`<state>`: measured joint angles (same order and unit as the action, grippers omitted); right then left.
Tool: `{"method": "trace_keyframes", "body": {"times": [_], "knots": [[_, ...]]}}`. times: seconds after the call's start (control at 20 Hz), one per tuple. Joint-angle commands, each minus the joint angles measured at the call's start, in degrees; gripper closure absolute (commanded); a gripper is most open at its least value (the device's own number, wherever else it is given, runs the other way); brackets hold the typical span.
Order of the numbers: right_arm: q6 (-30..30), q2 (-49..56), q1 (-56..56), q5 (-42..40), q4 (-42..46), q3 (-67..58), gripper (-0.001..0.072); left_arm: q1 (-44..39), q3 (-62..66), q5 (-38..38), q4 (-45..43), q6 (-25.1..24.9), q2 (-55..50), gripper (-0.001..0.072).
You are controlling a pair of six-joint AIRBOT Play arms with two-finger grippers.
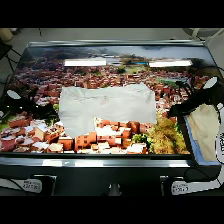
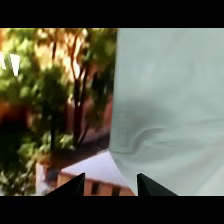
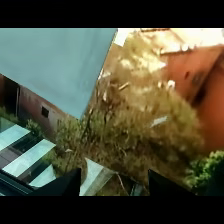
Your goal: Fold the shirts.
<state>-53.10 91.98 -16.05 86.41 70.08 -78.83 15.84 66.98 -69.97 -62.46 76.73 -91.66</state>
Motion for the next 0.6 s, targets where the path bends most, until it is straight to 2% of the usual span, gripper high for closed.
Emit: {"method": "trace_keyframes", "body": {"times": [0.0,0.05,0.2,0.25,0.3,0.35,0.4,0.45,0.55], "knots": [[0.66,-0.02,-0.09,-0.66,-1.11,1.36,0.0297,-0.70,-1.81,2.89,3.74,-2.84,-1.33,0.0204],[0.63,0.00,-0.11,-0.90,-1.03,1.36,0.0293,-1.01,-1.81,3.65,4.83,-3.30,-1.86,0.0183],[0.22,0.11,-0.09,-1.07,-1.07,1.36,0.0282,-2.12,-1.81,4.44,5.11,-3.26,-3.58,0.0194],[0.22,0.31,-0.09,-0.94,-1.11,1.40,0.0279,-2.38,-1.81,5.05,5.16,-3.21,-4.02,0.0239],[0.24,0.39,-0.09,-0.90,-1.09,1.99,0.0255,-2.47,-1.81,5.77,5.55,-3.26,-4.26,0.0350],[0.28,0.42,-0.09,-1.05,-1.11,3.32,0.0132,-2.54,-1.81,6.47,6.12,-3.23,-4.28,0.0467],[0.59,0.42,-0.09,-1.33,-1.79,5.11,0.0111,-2.51,-1.70,6.60,6.58,-3.26,-4.22,0.0639],[1.40,0.42,-0.09,-2.05,-3.56,7.34,0.0115,-2.51,-1.49,6.54,6.78,-3.28,-4.15,0.0680],[2.12,0.44,-0.09,-5.31,-8.13,11.06,0.0133,-2.54,-1.22,6.40,6.84,-3.50,-3.65,0.0681]]}}
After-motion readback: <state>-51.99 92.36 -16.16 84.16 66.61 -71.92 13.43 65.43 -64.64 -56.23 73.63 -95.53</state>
